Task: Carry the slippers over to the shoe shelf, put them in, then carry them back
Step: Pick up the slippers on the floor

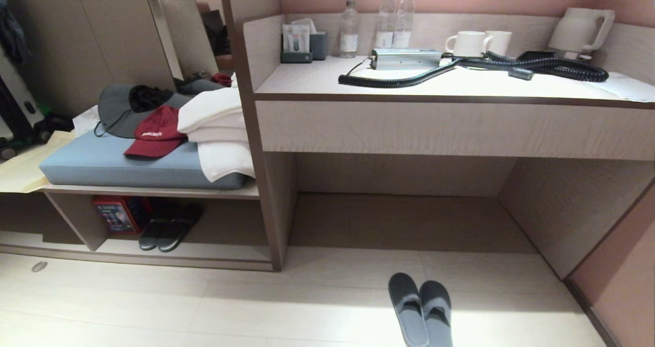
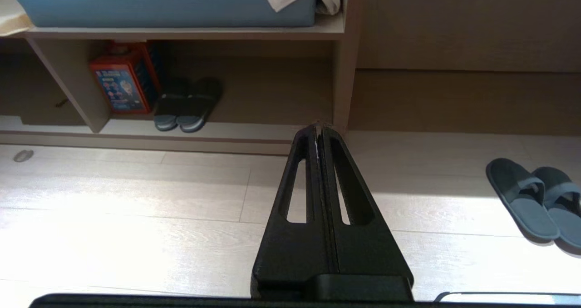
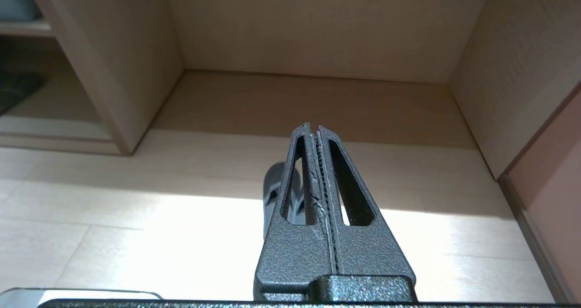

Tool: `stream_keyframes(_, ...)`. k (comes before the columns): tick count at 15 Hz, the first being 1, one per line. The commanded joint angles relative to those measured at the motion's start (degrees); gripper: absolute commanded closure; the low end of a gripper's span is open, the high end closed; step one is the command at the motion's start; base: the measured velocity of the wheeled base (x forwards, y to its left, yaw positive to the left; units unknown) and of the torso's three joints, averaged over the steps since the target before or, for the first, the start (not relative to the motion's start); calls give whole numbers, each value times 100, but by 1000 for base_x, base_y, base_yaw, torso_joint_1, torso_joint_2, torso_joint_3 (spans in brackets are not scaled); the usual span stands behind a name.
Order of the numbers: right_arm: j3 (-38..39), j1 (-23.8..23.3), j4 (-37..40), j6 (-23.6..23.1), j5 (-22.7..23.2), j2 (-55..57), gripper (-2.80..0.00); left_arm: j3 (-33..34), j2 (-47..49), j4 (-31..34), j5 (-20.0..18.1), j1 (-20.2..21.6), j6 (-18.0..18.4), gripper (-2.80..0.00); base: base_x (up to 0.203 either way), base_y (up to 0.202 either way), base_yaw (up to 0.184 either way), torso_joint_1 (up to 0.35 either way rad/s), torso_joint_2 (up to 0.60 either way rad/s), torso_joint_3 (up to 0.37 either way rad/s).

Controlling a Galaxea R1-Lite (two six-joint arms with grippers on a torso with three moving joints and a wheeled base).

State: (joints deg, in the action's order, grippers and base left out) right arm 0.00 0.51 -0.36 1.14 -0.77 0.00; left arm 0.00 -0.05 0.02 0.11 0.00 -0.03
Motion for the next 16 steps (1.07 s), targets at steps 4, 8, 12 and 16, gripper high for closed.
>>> stream_keyframes(4, 0, 10, 1, 0, -2, 0, 0, 9, 5, -2, -2, 0, -32, 0, 0, 0, 0, 1, 2, -189)
stream_keyframes(8, 0, 10, 1, 0, -2, 0, 0, 9, 5, -2, -2, 0, -32, 0, 0, 0, 0, 3, 4, -196)
stream_keyframes(12, 0, 10, -2, 0, -2, -9, 0, 9, 5, -2, -2, 0, -35, 0, 0, 0, 0, -1, 3, -196)
stream_keyframes(16, 0, 10, 1, 0, -2, -9, 0, 9, 5, -2, -2, 8, -41, 0, 0, 0, 0, 3, 3, -200)
